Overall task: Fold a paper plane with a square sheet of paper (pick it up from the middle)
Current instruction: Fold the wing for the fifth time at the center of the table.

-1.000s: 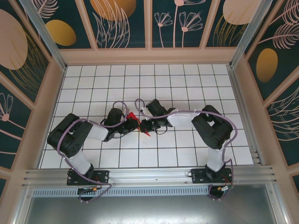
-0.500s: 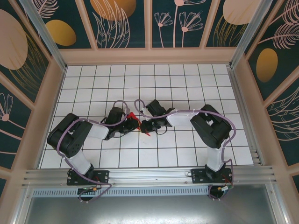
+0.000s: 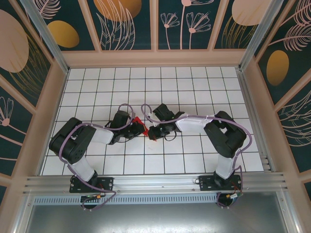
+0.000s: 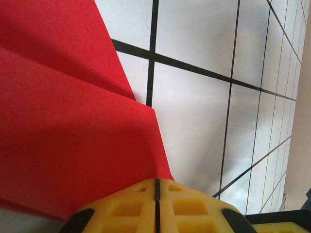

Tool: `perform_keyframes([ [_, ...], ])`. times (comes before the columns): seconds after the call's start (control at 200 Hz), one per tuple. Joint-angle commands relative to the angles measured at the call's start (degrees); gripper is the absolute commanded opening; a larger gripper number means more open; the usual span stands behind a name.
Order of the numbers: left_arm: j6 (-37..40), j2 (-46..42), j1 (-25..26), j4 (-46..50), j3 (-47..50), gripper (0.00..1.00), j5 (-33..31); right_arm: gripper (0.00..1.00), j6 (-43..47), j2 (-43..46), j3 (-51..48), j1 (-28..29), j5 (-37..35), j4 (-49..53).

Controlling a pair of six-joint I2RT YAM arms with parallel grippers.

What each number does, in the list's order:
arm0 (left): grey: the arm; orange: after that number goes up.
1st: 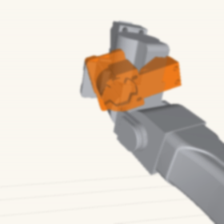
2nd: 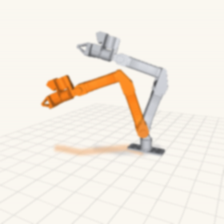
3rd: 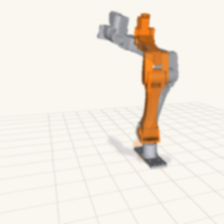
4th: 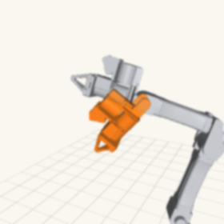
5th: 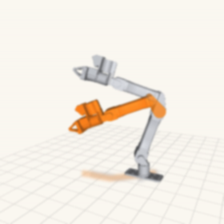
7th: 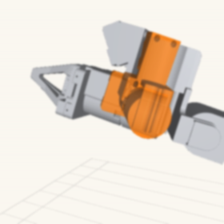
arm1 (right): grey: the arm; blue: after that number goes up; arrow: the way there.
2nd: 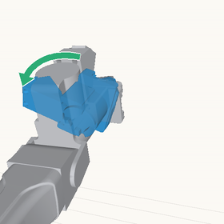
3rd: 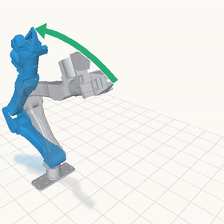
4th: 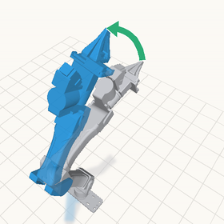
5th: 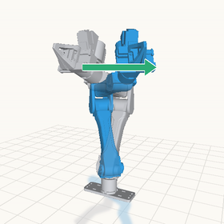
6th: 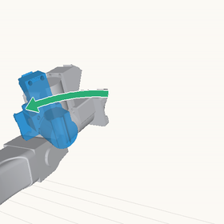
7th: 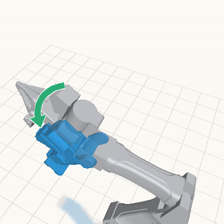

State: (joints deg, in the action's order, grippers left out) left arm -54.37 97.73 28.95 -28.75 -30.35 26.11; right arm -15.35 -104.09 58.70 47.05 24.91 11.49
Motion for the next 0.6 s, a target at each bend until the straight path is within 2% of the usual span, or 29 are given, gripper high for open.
perform_keyframes([
  [0.0,2.38,3.79,-0.07,5.09,0.10,0.11,-7.28,0.00,1.00,-0.18,-0.78,0.28,-2.28,2.69],
  [0.595,2.67,3.83,-0.04,5.64,0.03,0.11,-7.72,0.00,1.25,-1.99,-2.81,-0.45,-7.21,4.59],
])
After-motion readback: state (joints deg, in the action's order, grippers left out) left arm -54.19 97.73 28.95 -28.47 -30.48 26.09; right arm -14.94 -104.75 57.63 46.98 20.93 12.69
